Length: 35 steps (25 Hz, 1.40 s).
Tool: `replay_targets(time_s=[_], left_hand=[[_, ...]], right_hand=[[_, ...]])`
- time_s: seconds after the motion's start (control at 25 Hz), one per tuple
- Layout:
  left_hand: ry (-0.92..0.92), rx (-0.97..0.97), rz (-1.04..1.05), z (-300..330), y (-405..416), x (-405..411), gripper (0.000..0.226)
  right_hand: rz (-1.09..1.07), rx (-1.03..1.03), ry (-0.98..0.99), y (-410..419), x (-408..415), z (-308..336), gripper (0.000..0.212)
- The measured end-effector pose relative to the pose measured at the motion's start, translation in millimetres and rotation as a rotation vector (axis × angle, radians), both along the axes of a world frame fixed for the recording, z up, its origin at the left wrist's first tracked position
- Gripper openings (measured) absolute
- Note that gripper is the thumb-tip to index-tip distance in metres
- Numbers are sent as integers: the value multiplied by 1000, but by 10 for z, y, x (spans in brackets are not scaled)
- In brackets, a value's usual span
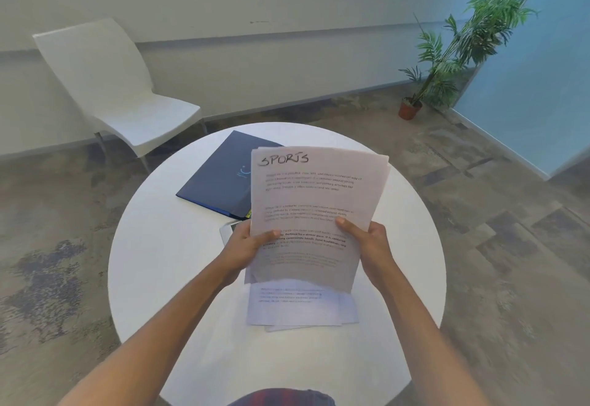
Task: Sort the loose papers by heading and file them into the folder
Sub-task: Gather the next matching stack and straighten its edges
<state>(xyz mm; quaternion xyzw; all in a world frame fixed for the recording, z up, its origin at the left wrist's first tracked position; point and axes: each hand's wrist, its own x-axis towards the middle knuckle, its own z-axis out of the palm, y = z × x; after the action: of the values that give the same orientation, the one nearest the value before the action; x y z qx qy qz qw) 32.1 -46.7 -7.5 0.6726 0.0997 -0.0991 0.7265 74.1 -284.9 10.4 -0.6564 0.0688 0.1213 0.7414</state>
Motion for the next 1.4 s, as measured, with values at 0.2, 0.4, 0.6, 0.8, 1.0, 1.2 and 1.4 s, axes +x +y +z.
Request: replay_targets(time_s=[0.2,0.4,0.6,0.8,1.0,1.2,1.4], left_hand=[[-52,63,25,42,83,20,33],[-62,88,44,52,79,1,25],[-115,114,107,163,-9,34,22],[-72,104,150,93,-87,2,25],[-48,92,168,-17,-120,-34,28],[-24,-63,328,-34,-7,-34,24],[129,-155,334,-19,326,-4,31]], right_hand=[[-6,-80,-41,131,-103,-113,9],[-30,-125,-140,141,-173,-31,16],[-59,-126,-251,125,-169,101,15],[-78,-111,-238,109,-198,61,11],[-58,-92,-192,81,-220,-69,15],[49,-183,-129,46,-258,-323,15],[132,-236,-103,182,-341,-391,21]])
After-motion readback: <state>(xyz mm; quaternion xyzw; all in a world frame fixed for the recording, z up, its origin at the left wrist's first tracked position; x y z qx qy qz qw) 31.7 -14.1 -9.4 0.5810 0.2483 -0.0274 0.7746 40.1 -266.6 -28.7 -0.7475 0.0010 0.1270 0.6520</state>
